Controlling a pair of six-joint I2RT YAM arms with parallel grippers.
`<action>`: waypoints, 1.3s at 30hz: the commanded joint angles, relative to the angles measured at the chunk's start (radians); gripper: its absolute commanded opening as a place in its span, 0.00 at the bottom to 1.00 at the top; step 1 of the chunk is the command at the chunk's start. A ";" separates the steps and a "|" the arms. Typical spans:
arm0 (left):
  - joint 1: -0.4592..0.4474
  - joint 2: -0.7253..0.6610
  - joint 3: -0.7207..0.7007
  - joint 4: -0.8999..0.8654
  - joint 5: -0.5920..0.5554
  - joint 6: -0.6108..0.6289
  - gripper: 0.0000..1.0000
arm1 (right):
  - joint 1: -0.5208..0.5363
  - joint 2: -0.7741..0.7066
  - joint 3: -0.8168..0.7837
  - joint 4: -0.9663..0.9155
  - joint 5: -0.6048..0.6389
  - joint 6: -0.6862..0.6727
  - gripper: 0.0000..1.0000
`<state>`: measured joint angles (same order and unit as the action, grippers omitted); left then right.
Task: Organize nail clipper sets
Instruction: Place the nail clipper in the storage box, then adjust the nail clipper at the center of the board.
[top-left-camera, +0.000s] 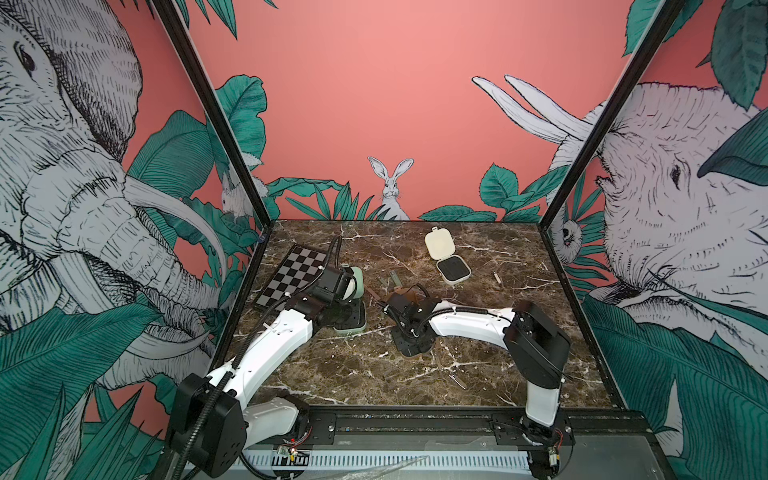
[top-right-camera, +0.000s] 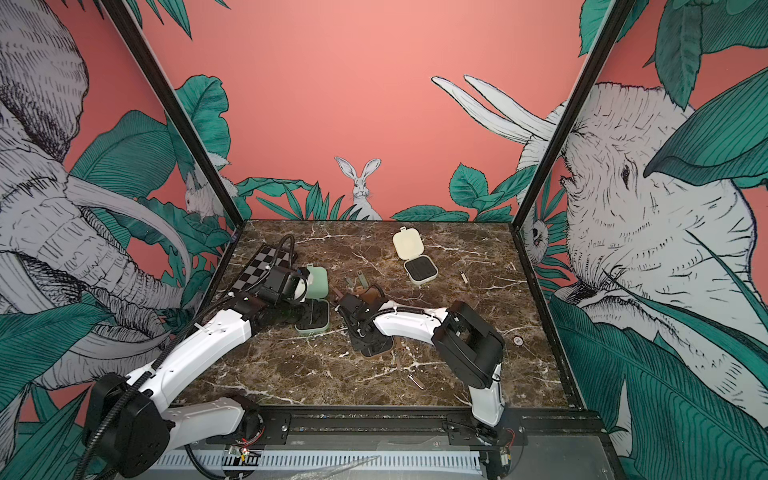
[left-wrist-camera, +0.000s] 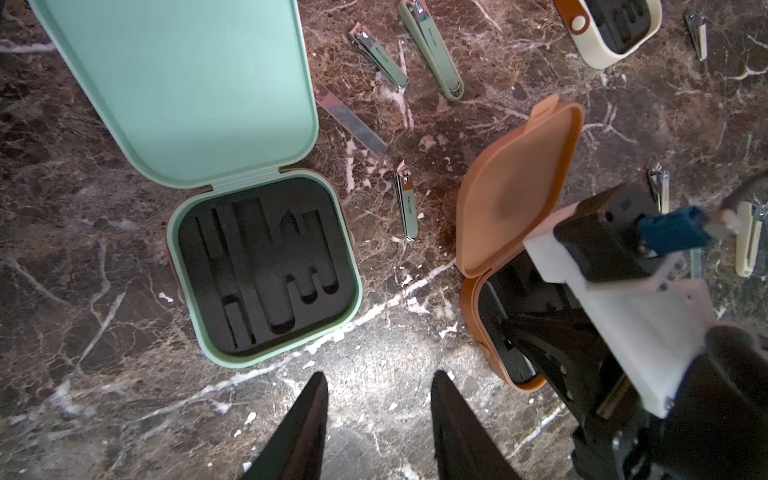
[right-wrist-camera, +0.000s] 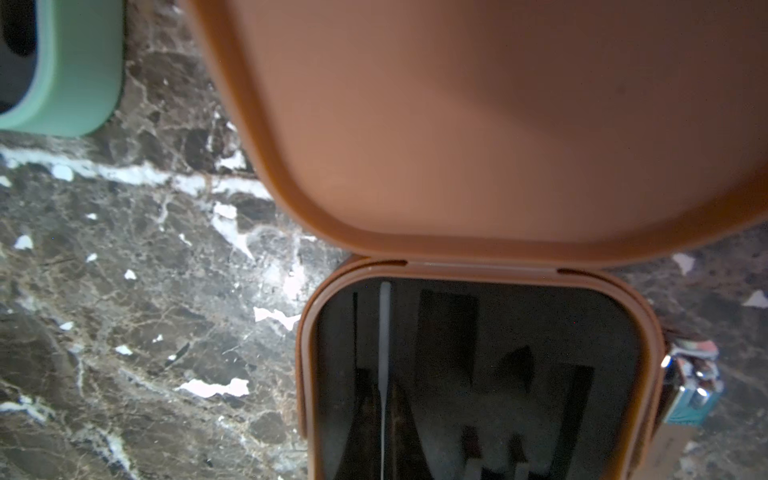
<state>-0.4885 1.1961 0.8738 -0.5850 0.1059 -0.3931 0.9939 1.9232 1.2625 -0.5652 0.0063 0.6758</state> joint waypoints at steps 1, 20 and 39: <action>-0.002 -0.031 0.007 -0.028 -0.021 -0.010 0.44 | -0.004 0.117 -0.078 -0.056 -0.034 -0.001 0.00; -0.002 -0.018 0.026 -0.022 0.011 -0.016 0.44 | -0.113 -0.273 0.030 -0.246 0.131 -0.108 0.49; -0.004 -0.015 0.002 0.024 0.054 -0.063 0.45 | -0.246 -0.161 -0.143 -0.144 -0.005 -0.194 0.36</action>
<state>-0.4885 1.1961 0.8829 -0.5678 0.1585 -0.4423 0.7452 1.7363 1.1168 -0.7185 0.0204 0.4889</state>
